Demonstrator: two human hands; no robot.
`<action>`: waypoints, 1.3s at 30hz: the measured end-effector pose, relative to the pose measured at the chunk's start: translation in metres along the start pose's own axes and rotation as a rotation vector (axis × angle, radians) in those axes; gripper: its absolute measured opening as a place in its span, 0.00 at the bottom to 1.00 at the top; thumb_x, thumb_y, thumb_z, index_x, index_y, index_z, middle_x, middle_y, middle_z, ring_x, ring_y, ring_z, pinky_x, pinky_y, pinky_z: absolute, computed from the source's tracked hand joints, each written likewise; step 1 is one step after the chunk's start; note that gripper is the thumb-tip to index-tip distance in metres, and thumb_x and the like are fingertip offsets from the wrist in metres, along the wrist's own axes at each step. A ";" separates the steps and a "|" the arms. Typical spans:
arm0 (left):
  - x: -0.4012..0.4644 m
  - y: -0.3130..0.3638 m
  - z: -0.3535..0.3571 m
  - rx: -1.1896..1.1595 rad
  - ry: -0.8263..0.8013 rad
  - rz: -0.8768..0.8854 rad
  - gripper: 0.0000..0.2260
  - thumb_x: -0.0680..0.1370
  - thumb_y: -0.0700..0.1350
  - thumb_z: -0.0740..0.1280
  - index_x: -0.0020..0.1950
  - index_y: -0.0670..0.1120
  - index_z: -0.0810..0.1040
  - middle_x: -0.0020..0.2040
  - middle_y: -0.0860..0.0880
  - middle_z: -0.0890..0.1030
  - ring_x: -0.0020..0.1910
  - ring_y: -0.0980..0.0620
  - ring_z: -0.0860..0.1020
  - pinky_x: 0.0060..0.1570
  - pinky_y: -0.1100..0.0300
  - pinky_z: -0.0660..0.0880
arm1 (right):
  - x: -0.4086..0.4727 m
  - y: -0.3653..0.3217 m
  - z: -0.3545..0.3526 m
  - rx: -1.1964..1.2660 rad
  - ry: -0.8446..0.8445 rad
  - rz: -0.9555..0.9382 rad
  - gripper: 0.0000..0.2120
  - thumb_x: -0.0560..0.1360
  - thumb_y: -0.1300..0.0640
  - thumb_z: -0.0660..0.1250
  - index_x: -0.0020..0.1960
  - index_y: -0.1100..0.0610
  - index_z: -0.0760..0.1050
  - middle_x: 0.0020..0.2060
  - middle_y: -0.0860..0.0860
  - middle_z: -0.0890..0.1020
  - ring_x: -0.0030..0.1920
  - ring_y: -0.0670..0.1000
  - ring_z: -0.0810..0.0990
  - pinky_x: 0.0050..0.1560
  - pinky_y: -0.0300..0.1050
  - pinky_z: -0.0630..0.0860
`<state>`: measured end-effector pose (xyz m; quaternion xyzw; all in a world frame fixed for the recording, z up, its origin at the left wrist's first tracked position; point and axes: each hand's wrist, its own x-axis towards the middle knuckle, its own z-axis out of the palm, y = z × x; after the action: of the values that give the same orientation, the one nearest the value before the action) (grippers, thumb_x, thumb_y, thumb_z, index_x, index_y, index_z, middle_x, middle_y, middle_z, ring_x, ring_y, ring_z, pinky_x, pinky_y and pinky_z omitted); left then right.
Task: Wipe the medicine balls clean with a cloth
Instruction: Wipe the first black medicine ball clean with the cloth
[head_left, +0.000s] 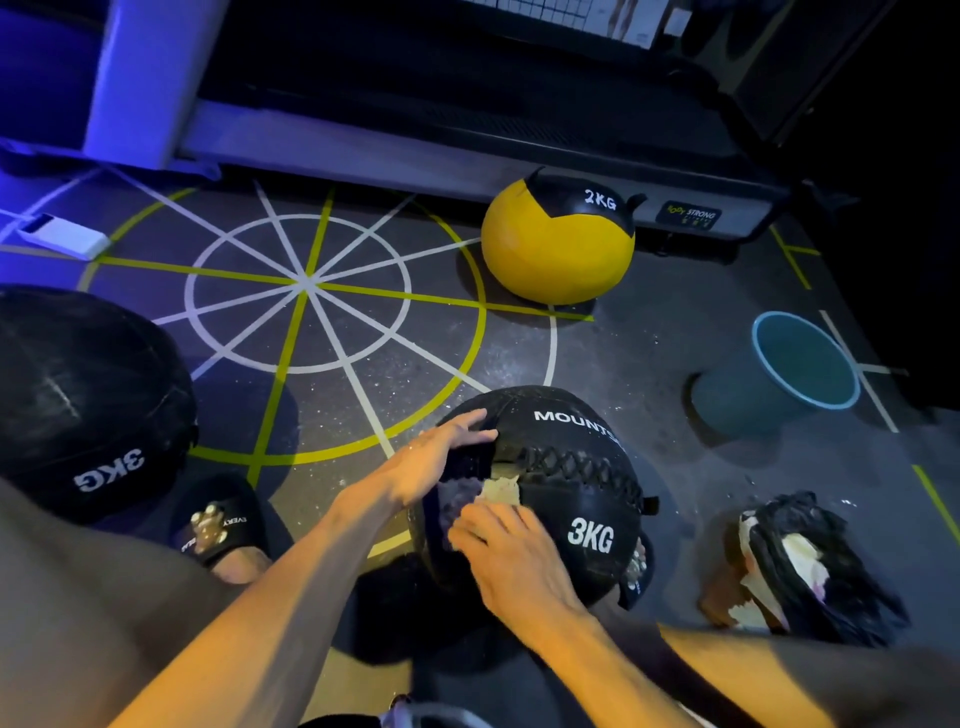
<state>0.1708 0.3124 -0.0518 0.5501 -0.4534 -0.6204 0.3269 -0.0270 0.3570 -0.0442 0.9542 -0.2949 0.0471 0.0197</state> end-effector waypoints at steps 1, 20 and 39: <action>0.000 0.000 0.000 0.000 0.009 0.003 0.20 0.79 0.65 0.46 0.67 0.75 0.70 0.70 0.68 0.75 0.77 0.57 0.64 0.79 0.44 0.55 | 0.003 0.010 -0.004 0.020 0.036 0.057 0.13 0.73 0.57 0.69 0.56 0.46 0.80 0.55 0.45 0.77 0.58 0.51 0.75 0.55 0.44 0.69; 0.001 0.007 0.004 -0.044 0.026 -0.024 0.23 0.83 0.62 0.46 0.75 0.62 0.69 0.66 0.65 0.80 0.68 0.53 0.76 0.72 0.45 0.70 | 0.028 0.024 -0.009 0.115 -0.029 -0.074 0.10 0.71 0.57 0.72 0.52 0.49 0.84 0.51 0.46 0.84 0.57 0.49 0.80 0.66 0.42 0.73; -0.001 -0.018 0.021 0.430 0.091 0.180 0.41 0.72 0.62 0.75 0.81 0.60 0.60 0.72 0.60 0.76 0.73 0.58 0.68 0.78 0.40 0.52 | 0.012 0.071 -0.040 0.076 0.052 -0.002 0.19 0.68 0.66 0.76 0.58 0.53 0.83 0.57 0.49 0.85 0.62 0.51 0.82 0.65 0.52 0.79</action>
<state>0.1517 0.3244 -0.0690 0.5918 -0.6071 -0.4526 0.2764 -0.0604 0.2939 -0.0027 0.9530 -0.2913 0.0831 -0.0087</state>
